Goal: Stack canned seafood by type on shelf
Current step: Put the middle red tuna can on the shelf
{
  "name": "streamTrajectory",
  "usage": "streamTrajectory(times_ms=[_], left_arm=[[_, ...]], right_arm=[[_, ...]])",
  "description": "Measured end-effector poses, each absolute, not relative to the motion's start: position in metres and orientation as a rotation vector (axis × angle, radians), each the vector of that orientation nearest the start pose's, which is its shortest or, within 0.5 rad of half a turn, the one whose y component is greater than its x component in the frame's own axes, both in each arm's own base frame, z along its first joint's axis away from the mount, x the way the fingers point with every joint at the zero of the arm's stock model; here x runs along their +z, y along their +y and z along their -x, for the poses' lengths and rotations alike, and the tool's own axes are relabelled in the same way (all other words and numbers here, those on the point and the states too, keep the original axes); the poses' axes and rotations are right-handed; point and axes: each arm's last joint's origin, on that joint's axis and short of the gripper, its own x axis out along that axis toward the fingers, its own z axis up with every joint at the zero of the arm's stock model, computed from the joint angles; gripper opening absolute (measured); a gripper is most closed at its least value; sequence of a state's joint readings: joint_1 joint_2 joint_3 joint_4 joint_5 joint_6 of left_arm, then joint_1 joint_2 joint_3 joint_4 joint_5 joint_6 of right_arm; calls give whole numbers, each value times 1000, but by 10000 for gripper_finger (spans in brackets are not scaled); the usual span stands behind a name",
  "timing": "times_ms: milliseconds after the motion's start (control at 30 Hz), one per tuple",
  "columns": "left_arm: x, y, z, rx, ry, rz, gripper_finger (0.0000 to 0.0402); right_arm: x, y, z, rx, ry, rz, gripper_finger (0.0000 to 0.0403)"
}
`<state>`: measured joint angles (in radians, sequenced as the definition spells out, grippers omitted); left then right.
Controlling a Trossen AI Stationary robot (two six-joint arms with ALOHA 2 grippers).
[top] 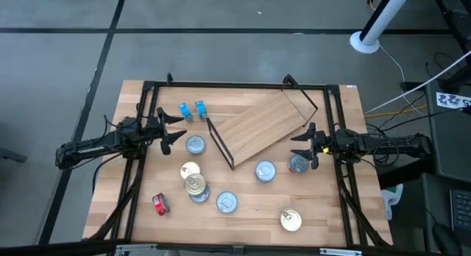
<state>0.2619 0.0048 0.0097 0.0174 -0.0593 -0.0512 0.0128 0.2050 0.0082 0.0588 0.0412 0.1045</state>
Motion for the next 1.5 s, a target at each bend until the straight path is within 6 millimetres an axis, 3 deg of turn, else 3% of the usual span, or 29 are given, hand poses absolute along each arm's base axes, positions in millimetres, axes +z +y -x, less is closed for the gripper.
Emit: streamTrajectory(times_ms=[333,633,900,1233,1500], left_arm=[[168,27,-94,320,-31,53,263],[168,27,-94,318,-55,192,263],[177,27,-93,304,-157,227,263],[183,26,-92,304,-201,157,263],[183,26,-92,304,-201,157,263]], right_arm=[[157,4,-109,74,148,-176,239],[195,7,-107,192,49,-62,239],[206,7,-112,194,82,-7,239],[215,9,-137,256,191,201,239],[212,35,-167,448,297,462,239]])
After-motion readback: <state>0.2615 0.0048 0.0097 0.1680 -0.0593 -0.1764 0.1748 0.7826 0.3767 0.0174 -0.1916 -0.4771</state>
